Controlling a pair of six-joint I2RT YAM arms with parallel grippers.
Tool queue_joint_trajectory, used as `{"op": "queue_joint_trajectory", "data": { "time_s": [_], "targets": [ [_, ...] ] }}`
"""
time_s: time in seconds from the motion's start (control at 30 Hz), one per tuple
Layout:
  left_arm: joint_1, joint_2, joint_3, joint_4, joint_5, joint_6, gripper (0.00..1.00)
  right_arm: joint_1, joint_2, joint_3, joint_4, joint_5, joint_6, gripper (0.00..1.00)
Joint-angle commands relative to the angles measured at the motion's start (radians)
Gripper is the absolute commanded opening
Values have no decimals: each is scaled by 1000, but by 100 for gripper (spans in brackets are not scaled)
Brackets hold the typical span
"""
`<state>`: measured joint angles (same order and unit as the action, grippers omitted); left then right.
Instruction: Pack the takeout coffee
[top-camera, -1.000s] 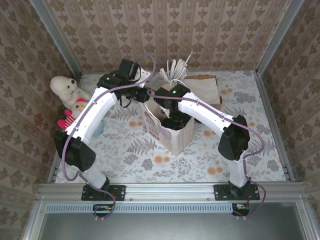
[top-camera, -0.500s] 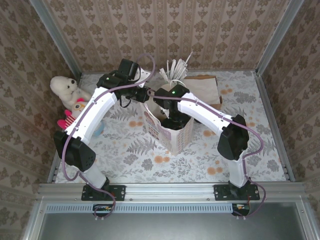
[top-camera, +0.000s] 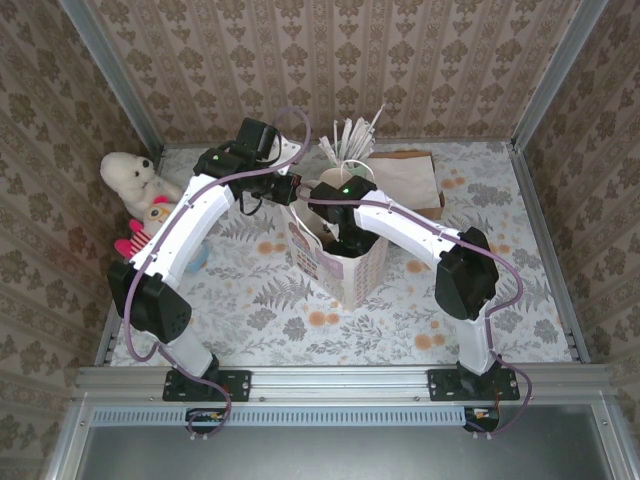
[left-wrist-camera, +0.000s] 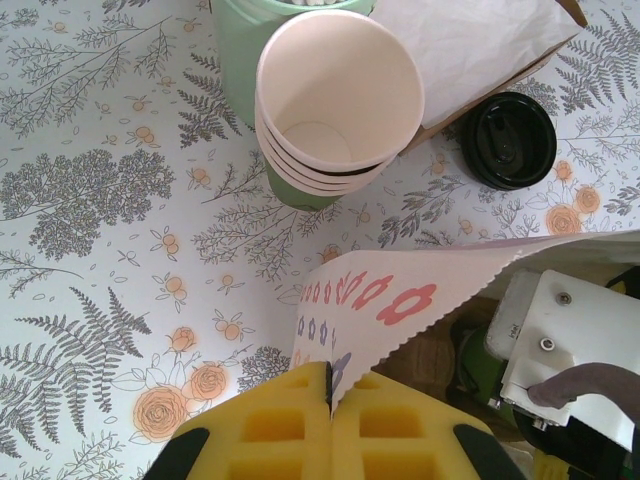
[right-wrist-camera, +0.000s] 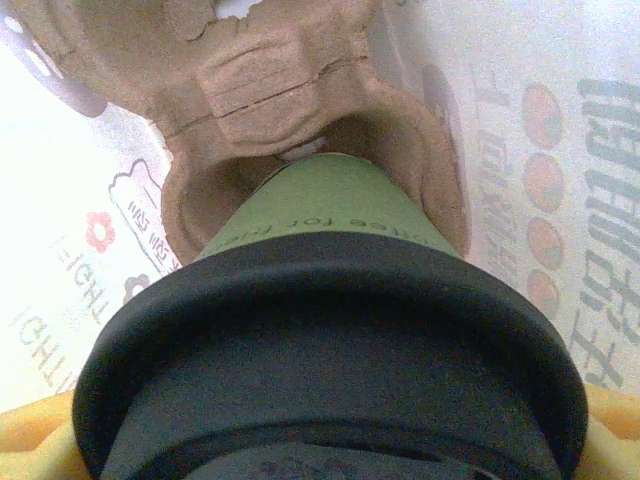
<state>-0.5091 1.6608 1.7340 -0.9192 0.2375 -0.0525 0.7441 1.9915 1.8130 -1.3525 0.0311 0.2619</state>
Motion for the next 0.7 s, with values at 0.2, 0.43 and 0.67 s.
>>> {"op": "queue_joint_trajectory", "data": {
  "time_s": [0.2, 0.43, 0.67],
  "targets": [
    [-2, -1, -7, 1, 5, -12, 0, -3, -30, -25, 36, 31, 0, 38],
    [-3, 0, -4, -3, 5, -12, 0, -4, -35, -51, 62, 36, -3, 38],
    [-3, -1, 1, -5, 3, -13, 0, -3, -41, -72, 80, 38, -3, 38]
  ]
}}
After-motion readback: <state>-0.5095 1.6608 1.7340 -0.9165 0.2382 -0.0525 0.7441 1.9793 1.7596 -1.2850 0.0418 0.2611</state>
